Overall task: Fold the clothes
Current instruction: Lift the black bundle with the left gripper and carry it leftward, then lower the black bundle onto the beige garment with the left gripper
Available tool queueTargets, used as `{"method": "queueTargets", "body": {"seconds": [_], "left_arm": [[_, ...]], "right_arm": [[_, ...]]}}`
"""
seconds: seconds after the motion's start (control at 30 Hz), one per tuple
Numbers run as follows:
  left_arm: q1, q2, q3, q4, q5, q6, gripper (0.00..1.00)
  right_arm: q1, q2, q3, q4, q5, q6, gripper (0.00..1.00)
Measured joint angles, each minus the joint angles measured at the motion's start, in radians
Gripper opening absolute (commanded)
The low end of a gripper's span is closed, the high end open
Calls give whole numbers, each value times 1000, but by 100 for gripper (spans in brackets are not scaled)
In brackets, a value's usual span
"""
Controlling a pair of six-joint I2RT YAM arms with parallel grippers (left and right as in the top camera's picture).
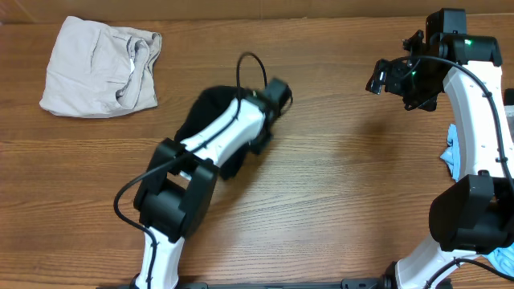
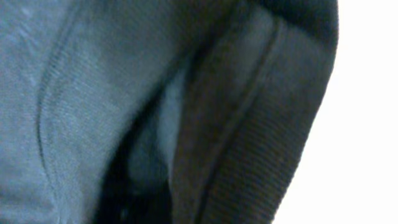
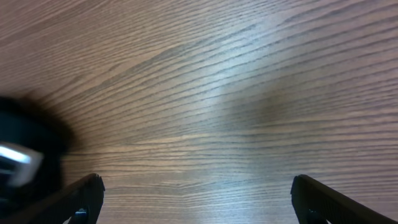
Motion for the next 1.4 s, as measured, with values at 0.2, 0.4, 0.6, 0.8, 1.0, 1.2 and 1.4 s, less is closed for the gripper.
{"method": "queueTargets", "body": {"seconds": [0.2,0.4,0.6,0.8,1.0,1.2,1.4], "left_arm": [[112,7,388,-115,-82,-10,4],[258,6,572,-93,-174,43,4],[444,6,576,17,-198,159,4],[617,6,576,150,-169,281,4],[730,6,576,184,-59,558,4],[766,32,576,181,0,821,4],[770,130,576,199,5,927,4]], "right_arm": [[0,0,0,0,0,0,100],[0,0,0,0,0,0,100],[0,0,0,0,0,0,100],[0,0,0,-6,0,1,99],[0,0,0,-27,0,0,99],[0,0,0,-43,0,1,99],[0,0,0,-49,0,1,99]]}}
